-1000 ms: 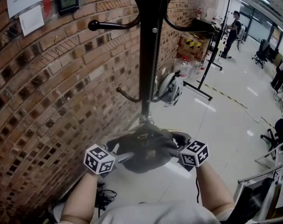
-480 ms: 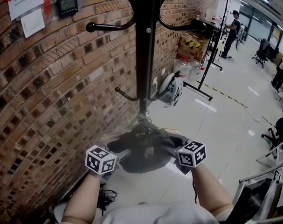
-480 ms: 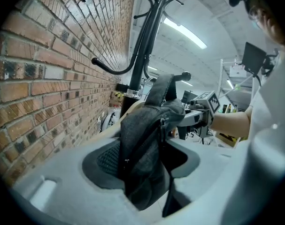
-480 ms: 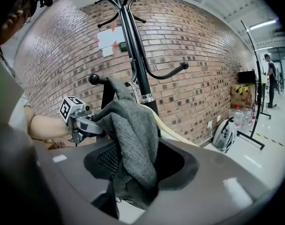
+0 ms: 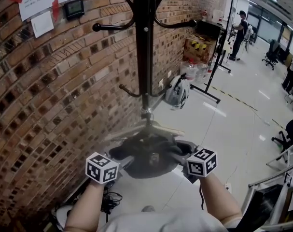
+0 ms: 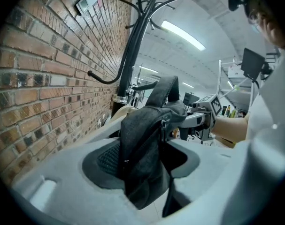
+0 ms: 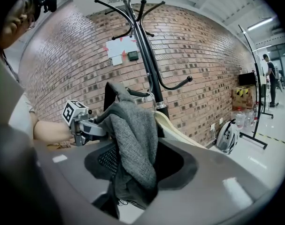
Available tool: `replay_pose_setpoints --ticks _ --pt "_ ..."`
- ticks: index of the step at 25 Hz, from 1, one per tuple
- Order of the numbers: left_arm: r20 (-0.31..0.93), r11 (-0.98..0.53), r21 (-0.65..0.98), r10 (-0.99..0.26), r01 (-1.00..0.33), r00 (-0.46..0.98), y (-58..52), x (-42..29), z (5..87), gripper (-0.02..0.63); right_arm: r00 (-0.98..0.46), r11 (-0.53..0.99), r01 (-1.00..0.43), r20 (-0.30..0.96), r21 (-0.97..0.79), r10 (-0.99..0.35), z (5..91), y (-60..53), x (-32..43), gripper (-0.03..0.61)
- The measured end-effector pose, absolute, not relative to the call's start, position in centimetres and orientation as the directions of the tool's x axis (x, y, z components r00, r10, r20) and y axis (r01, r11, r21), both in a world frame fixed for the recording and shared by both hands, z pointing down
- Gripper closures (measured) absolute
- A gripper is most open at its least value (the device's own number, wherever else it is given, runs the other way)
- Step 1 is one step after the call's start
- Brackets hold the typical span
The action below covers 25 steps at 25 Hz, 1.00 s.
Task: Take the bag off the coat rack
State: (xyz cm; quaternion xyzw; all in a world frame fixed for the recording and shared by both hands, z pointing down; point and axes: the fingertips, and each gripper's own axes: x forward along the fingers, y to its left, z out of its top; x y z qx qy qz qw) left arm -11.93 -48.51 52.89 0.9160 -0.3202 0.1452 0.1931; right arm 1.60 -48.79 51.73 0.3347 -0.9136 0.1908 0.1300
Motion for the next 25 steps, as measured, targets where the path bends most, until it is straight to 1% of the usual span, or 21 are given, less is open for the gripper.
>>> replay_pose_setpoints --ticks 6,13,17,25 --pt "0.387 -0.715 0.238 -0.550 -0.657 0.740 -40.2 -11.0 51.1 0.379 -0.761 0.715 -0.643 0.334 -0.274 -0.556 50.2 -40.4 2.5 0.372" --pt "0.381 -0.713 0.222 -0.564 -0.665 0.732 -26.5 -8.4 48.8 0.379 -0.775 0.725 -0.628 0.311 -0.283 -0.549 48.0 -26.7 5.2 0.368" --pt "0.388 -0.704 0.245 -0.559 -0.667 0.733 -17.8 -6.6 48.6 0.379 -0.777 0.717 -0.625 0.332 -0.310 -0.534 47.4 -17.5 7.1 0.368" --pt "0.417 -0.699 0.334 -0.492 -0.632 0.764 -2.2 -1.7 48.7 0.379 -0.764 0.679 -0.640 0.391 -0.359 -0.513 46.9 -1.8 11.7 0.368"
